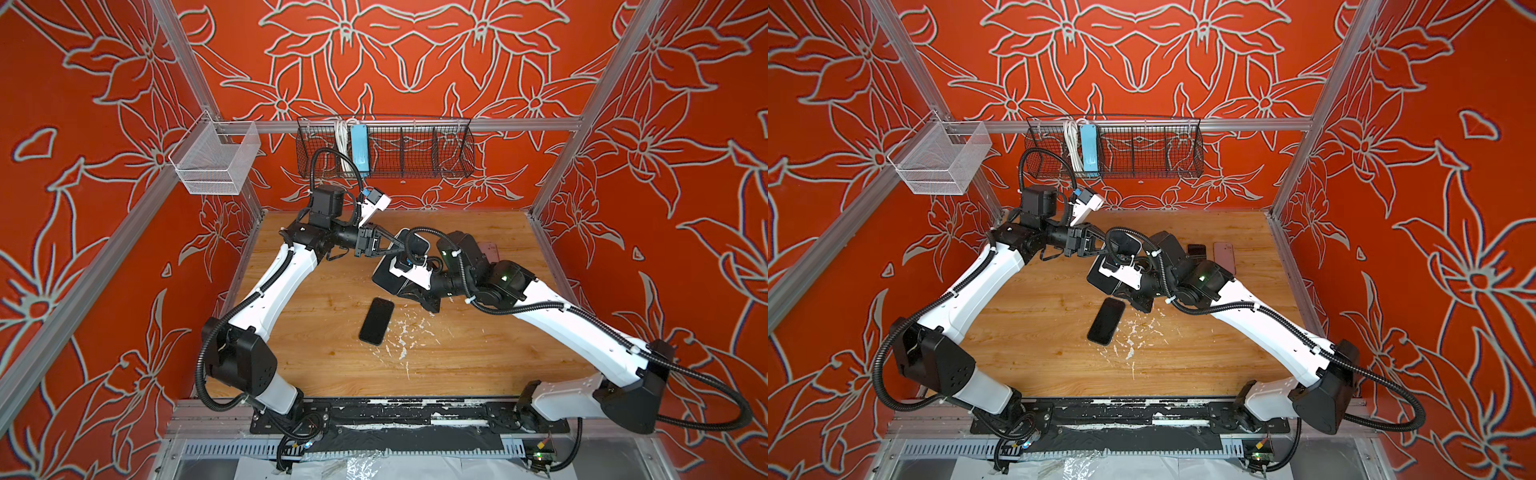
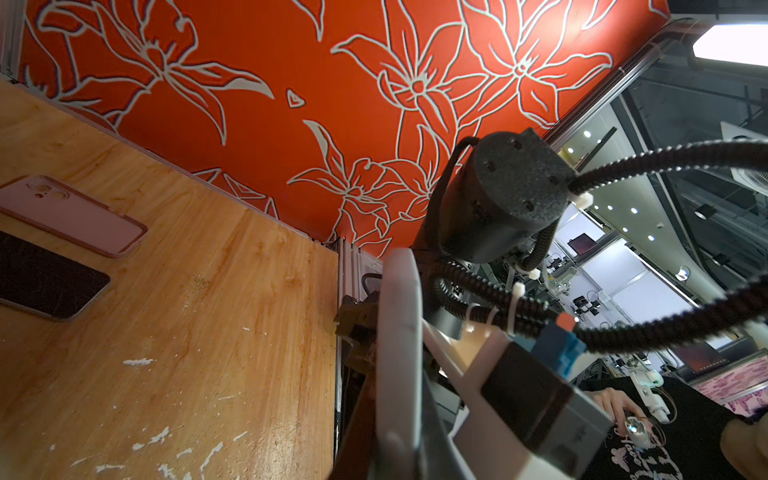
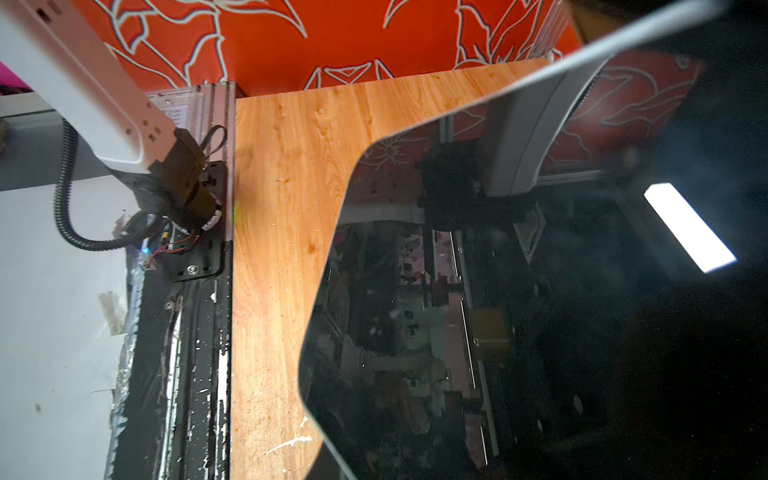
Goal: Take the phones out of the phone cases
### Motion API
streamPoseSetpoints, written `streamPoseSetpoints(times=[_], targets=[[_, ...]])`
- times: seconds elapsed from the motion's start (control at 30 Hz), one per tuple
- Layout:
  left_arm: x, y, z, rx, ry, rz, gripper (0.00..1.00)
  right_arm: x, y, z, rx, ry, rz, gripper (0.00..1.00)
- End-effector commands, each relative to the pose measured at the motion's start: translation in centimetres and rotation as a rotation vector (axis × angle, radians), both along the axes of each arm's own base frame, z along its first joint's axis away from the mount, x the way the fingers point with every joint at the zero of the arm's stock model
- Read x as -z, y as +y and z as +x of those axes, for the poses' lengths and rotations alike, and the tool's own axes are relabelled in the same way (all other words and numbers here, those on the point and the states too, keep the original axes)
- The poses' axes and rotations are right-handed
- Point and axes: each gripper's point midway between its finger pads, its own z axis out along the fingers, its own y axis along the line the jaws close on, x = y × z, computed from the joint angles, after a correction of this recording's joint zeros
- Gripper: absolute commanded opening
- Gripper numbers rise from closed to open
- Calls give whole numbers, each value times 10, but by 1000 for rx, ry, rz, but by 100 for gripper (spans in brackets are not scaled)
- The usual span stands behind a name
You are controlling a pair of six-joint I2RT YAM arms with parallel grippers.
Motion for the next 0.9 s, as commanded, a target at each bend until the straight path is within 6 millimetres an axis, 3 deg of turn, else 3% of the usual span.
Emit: streamPoseSetpoints(times=[0.0, 0.13, 0.3, 0.4, 0.63, 0.87], targets=[[-3, -12, -3, 6, -12, 8, 0, -44, 14, 16, 30, -206, 137, 9], [-7, -14, -7, -2, -19, 1, 0, -47, 5, 37, 160, -276, 169, 7], [-12, -12, -9, -10, -18, -38, 0, -45, -4, 47, 229, -301, 186, 7], [-9, -12, 0, -71, 1, -13, 0, -46, -5, 41, 195, -244, 226, 10], [-5, -8, 22, -171, 39, 7, 0, -53, -20, 31, 127, -60, 331, 27], [-5, 4, 54, -323, 75, 15, 0, -58, -44, 17, 84, 74, 381, 32]])
